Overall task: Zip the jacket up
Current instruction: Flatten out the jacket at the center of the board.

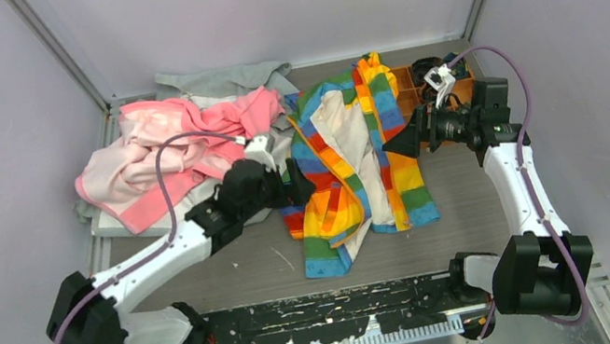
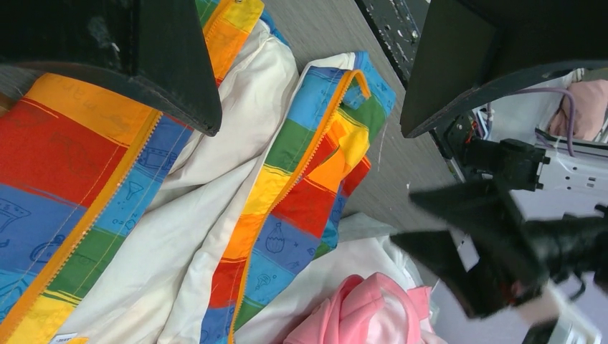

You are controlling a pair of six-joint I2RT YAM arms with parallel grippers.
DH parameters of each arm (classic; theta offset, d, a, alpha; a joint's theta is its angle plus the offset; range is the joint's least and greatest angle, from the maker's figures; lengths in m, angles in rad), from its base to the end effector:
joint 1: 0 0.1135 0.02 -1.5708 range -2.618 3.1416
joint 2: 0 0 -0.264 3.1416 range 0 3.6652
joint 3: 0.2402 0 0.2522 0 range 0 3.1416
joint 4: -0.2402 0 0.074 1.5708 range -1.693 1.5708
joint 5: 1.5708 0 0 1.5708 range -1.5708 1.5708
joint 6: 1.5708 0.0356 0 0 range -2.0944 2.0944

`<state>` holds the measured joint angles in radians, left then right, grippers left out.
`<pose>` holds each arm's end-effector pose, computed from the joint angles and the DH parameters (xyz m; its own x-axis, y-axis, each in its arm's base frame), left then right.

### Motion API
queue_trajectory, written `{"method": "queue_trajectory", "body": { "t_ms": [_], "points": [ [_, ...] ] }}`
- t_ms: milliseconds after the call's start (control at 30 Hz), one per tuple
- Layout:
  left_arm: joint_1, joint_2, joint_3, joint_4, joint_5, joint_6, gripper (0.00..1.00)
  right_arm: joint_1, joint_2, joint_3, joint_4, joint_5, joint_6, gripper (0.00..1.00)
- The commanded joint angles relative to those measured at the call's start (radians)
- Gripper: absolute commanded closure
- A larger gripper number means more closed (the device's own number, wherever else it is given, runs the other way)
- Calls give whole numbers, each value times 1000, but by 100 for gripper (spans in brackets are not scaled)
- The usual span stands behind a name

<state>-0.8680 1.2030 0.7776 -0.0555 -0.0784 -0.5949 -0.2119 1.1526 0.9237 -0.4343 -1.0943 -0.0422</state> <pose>0.1767 -0.2042 0.2628 -0.6488 -0.0985 -0.7546 0.4253 0.7754 -0.4669 0.2375 -0.0187 0.3020 -0.5765 0.1042 -0.8104 -0.6130 0.6006 0.5133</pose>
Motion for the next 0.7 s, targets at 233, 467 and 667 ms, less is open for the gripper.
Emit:
{"method": "queue_trajectory", "body": {
  "t_ms": [233,467,667],
  "points": [
    [310,523,472,127,179,-214,14,-3,4,17,47,-15,16,0],
    [396,807,695,79,301,-243,39,-2,12,18,49,-16,22,0],
    [396,900,781,59,265,-229,40,-3,25,21,49,-21,27,0]
  ]
}}
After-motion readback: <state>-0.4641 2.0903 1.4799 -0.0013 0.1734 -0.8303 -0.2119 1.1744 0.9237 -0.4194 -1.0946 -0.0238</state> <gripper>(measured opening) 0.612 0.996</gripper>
